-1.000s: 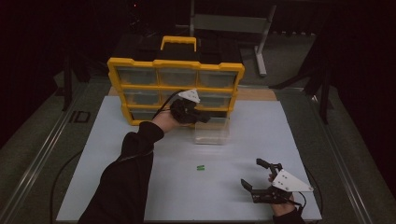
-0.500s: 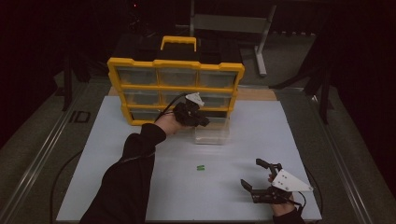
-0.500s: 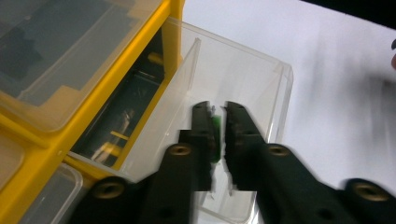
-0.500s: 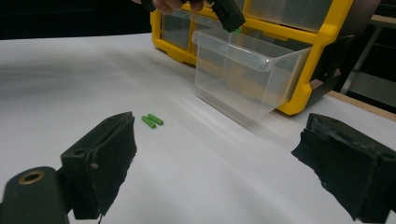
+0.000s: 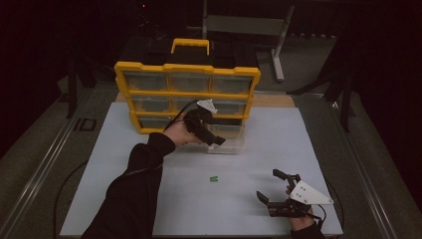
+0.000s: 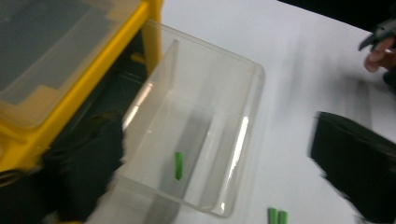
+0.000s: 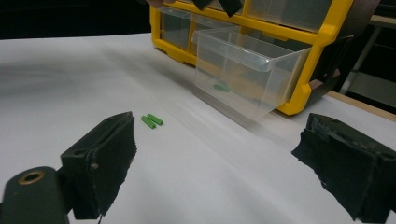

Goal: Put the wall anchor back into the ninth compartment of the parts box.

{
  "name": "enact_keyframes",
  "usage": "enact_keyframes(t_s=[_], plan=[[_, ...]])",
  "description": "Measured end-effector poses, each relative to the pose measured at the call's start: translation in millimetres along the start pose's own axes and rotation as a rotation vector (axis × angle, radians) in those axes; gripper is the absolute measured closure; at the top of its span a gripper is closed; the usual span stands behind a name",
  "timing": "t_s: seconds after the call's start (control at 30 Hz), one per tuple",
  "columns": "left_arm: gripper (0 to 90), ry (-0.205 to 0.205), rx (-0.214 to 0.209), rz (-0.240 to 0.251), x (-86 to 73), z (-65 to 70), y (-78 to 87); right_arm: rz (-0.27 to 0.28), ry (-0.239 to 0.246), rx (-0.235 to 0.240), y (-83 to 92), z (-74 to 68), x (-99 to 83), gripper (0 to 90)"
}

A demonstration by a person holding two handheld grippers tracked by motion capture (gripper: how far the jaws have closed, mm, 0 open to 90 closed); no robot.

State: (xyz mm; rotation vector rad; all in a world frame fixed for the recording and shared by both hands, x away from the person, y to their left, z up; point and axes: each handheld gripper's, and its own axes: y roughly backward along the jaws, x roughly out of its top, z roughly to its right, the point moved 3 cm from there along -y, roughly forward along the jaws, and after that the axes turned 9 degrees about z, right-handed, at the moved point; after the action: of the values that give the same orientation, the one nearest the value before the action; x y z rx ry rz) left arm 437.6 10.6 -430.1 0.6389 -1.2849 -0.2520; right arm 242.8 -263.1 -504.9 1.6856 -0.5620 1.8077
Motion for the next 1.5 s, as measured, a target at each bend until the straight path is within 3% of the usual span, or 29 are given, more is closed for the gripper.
enact_keyframes(t_s=[0.5, 0.8, 1.27, 1.5], plan=[[2.6, -0.035, -0.057, -0.003, -1.8, 25.0, 18.5, -0.002, 0.008, -0.002, -0.4, -0.4, 0.3, 10.0], [3.8, -0.045, -0.065, 0.0, -9.3, 38.8, 25.7, -0.003, 0.008, -0.003, -0.4, -0.4, 0.3, 10.0], [4.5, -0.071, -0.084, 0.01, -26.1, 58.4, 25.1, 0.001, 0.013, -0.009, 0.3, 0.1, 1.1, 10.0], [7.3, -0.077, -0.119, 0.002, -39.6, 65.4, 17.4, 0.001, 0.014, -0.008, 0.2, -0.1, 1.2, 10.0]])
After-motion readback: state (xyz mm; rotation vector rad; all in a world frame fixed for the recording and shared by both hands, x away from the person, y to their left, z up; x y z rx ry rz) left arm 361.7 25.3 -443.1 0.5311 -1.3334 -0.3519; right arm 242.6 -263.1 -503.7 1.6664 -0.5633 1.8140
